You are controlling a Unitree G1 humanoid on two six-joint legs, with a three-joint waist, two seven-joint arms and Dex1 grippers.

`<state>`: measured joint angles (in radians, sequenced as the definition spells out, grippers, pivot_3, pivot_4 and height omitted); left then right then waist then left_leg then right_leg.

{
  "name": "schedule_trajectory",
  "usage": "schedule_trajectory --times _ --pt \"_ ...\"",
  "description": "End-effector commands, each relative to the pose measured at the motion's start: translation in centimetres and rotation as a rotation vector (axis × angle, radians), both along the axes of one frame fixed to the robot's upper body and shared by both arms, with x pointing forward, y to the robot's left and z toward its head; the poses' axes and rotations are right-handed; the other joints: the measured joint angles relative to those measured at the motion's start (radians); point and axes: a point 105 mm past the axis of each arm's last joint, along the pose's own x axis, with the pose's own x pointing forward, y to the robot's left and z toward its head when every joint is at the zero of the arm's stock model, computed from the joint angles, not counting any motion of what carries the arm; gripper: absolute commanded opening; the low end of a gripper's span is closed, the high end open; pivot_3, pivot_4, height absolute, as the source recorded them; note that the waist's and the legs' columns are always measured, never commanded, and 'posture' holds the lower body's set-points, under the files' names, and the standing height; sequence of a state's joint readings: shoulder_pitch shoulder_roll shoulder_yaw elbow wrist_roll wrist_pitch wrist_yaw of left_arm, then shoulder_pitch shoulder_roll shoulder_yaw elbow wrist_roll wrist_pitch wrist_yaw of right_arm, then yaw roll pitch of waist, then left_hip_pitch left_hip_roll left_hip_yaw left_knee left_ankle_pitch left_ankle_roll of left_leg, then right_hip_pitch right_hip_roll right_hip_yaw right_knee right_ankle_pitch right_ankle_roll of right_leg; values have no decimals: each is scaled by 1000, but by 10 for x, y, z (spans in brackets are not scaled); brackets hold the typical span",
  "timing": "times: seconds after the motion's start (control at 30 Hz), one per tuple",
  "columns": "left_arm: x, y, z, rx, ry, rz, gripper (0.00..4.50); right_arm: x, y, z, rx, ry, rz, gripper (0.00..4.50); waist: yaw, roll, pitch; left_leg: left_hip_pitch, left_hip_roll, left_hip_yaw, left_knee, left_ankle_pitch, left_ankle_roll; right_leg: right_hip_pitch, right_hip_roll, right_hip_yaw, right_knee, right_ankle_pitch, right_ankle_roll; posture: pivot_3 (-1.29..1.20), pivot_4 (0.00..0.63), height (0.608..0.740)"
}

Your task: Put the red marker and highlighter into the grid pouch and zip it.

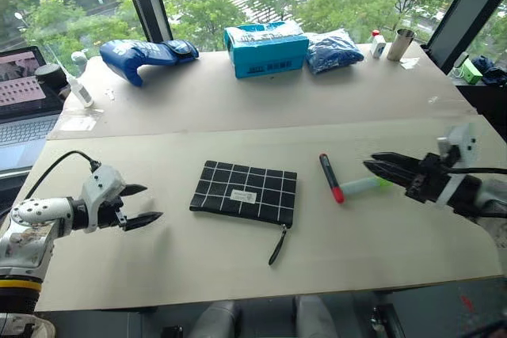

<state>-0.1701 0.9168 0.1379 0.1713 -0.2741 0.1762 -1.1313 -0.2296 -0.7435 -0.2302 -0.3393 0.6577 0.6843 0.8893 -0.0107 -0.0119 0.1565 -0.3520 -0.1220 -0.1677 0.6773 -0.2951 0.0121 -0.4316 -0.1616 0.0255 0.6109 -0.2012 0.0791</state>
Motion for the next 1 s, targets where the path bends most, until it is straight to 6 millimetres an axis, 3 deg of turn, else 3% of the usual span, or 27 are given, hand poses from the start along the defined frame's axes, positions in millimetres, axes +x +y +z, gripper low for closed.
schedule_trajectory --times 0.03,0.17,0.33,0.5,0.63,1.0 --pt "7 -7 7 92 -78 -71 4500 -4 53 -27 -57 37 167 26 0 0 0 0 0 0 0 0 0 -1 0 0 0 0 0 0 150 740" --pt "9 -7 0 197 -97 -117 4500 22 84 -67 -197 54 134 26 -3 0 0 -2 0 1 1 3 -6 -6 -1 0 2 0 0 0 150 740" --pt "11 -11 -4 251 -141 -175 4500 21 111 -71 -209 47 238 26 -5 -1 0 -2 -1 3 1 4 -6 -9 -1 0 2 1 0 0 150 740" --pt "16 -29 -1 213 -198 -226 4500 25 112 -102 -364 108 263 26 -3 -1 0 -2 -1 3 1 4 -6 -9 -1 0 2 1 0 0 150 740" --pt "18 -39 0 204 -224 -264 4500 26 111 -111 -427 121 283 26 -5 -2 -1 -1 0 4 1 3 -6 -9 0 0 3 2 -1 0 150 740" --pt "20 -55 -20 313 -253 -417 4500 42 117 -106 -429 52 246 26 -7 -3 -3 3 0 6 1 5 -9 -7 1 0 4 5 -4 0 150 740"
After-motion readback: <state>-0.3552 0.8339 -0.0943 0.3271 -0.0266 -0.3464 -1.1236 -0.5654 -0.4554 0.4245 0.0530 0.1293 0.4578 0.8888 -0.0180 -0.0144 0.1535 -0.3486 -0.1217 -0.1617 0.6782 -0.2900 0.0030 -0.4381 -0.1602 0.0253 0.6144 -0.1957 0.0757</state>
